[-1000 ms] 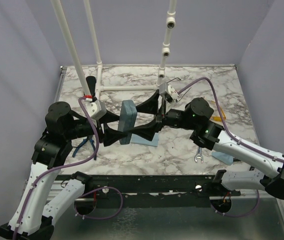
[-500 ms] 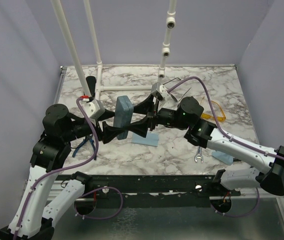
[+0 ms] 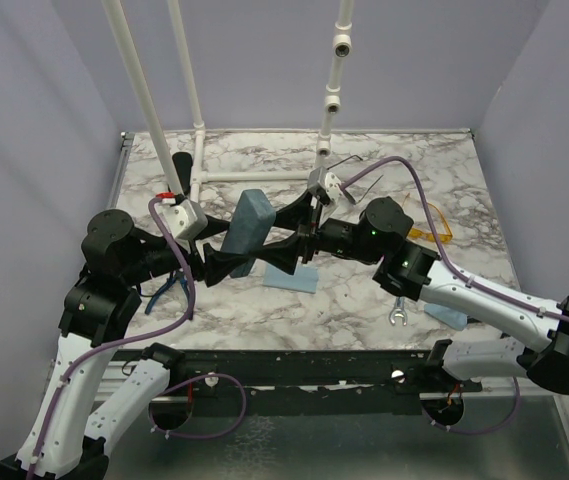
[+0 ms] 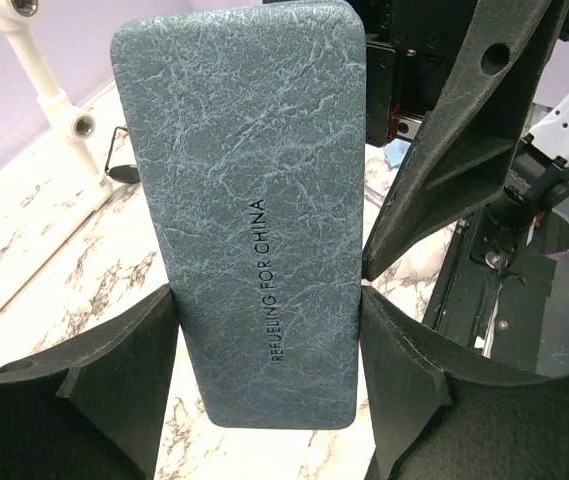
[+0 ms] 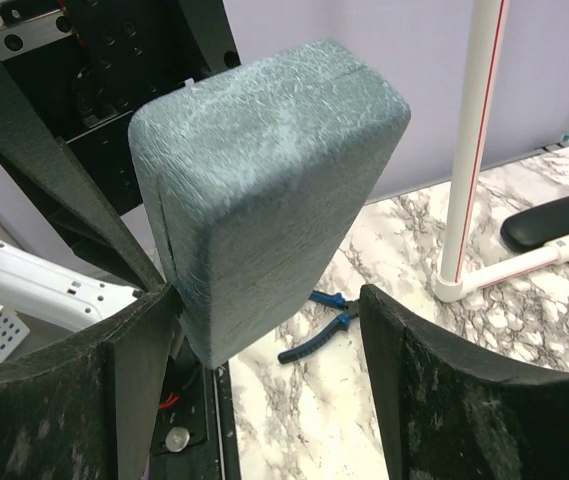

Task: Organize the sunglasses
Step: Open the sunglasses case at the center of the board, then place the sunglasses case at the center of the board.

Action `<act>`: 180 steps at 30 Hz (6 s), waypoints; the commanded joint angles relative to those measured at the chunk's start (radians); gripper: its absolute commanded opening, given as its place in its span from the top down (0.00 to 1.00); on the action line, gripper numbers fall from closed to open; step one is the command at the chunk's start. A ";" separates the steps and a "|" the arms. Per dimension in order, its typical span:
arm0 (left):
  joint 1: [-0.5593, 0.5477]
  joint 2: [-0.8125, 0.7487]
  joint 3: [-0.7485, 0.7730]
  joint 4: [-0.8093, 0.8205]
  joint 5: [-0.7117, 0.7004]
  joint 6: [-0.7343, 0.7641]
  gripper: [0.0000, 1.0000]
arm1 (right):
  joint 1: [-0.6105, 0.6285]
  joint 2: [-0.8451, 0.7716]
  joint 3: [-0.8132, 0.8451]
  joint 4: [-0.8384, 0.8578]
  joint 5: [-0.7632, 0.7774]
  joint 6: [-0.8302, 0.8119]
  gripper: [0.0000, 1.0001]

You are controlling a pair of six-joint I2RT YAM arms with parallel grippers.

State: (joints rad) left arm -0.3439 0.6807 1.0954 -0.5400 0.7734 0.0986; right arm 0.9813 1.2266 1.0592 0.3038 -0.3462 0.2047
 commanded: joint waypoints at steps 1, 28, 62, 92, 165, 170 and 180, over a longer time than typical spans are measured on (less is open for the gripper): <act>-0.005 -0.019 0.017 0.048 0.092 -0.018 1.00 | -0.009 -0.009 -0.021 -0.051 0.120 -0.049 0.28; -0.004 -0.027 0.021 0.060 0.080 0.009 1.00 | -0.011 0.003 0.015 -0.128 0.161 -0.035 0.26; -0.004 -0.032 0.039 0.070 0.059 -0.043 1.00 | -0.092 -0.029 -0.056 -0.149 0.249 0.026 0.31; -0.004 -0.012 -0.065 -0.072 0.090 0.015 1.00 | -0.091 0.016 0.169 -0.382 0.073 -0.403 0.37; -0.004 0.017 -0.418 -0.069 -0.272 0.499 0.07 | -0.530 0.601 -0.213 -0.045 0.085 0.505 0.74; -0.004 0.033 -0.426 -0.069 -0.270 0.514 0.08 | -0.530 0.582 -0.196 -0.082 0.096 0.475 0.68; -0.006 0.048 -0.432 -0.069 -0.253 0.525 0.07 | -0.530 0.516 -0.155 -0.175 0.126 0.384 0.60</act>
State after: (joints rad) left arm -0.3481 0.7235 0.6754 -0.6025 0.4862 0.6003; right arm 0.4561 1.7943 0.8715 0.2111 -0.2611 0.6609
